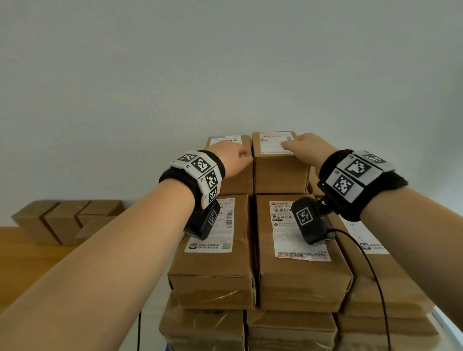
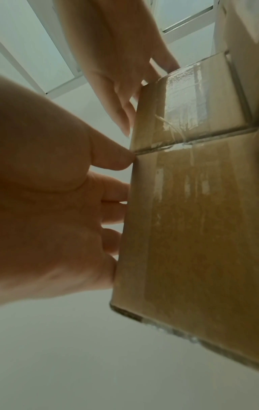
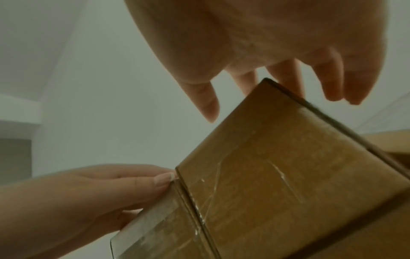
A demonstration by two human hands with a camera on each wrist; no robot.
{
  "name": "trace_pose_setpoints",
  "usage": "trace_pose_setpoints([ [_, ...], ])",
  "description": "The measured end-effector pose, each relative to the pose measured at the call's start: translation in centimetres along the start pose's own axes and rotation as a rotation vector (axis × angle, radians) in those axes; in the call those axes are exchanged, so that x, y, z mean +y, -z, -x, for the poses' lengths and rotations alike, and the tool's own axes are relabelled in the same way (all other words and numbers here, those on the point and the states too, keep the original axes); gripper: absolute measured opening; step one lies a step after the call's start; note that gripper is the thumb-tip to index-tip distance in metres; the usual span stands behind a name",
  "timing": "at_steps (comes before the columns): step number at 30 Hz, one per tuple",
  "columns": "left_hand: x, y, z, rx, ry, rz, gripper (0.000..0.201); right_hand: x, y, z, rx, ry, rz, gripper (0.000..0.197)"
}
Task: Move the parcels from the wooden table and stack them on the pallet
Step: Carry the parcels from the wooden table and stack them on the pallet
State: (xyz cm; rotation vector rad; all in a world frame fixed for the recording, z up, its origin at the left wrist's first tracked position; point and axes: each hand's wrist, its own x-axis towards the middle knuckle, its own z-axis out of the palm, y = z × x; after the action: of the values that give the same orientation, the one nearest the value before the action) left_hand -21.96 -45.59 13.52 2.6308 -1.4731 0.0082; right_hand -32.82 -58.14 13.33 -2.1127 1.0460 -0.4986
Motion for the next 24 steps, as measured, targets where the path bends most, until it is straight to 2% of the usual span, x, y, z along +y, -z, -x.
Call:
trace_pose_setpoints([
  [2, 0.0, 0.0, 0.0, -0.002, 0.001, 0.002, 0.045, -0.7, -0.3, 0.2, -0.03, 0.071, 0.107, 0.051],
  [8, -0.3, 0.1, 0.0, -0.017, 0.003, 0.021, 0.047, -1.1, -0.6, 0.6, -0.069, 0.075, 0.193, 0.06],
  [15, -0.6, 0.4, 0.0, -0.027, -0.012, 0.047, 0.048, -0.7, -0.4, 0.8, -0.048, 0.033, 0.018, 0.056],
  [19, -0.5, 0.2, 0.1, -0.023, -0.013, 0.042, 0.049, -0.8, -0.4, 1.3, -0.049, 0.033, 0.138, 0.055],
  [22, -0.7, 0.2, 0.0, -0.026, -0.014, 0.034, 0.05, -1.0, -0.4, 1.6, -0.058, 0.039, 0.093, 0.052],
  [24, -0.7, 0.1, 0.0, -0.023, -0.013, 0.037, 0.05, -1.1, -0.4, 1.7, -0.045, 0.049, 0.172, 0.049],
])
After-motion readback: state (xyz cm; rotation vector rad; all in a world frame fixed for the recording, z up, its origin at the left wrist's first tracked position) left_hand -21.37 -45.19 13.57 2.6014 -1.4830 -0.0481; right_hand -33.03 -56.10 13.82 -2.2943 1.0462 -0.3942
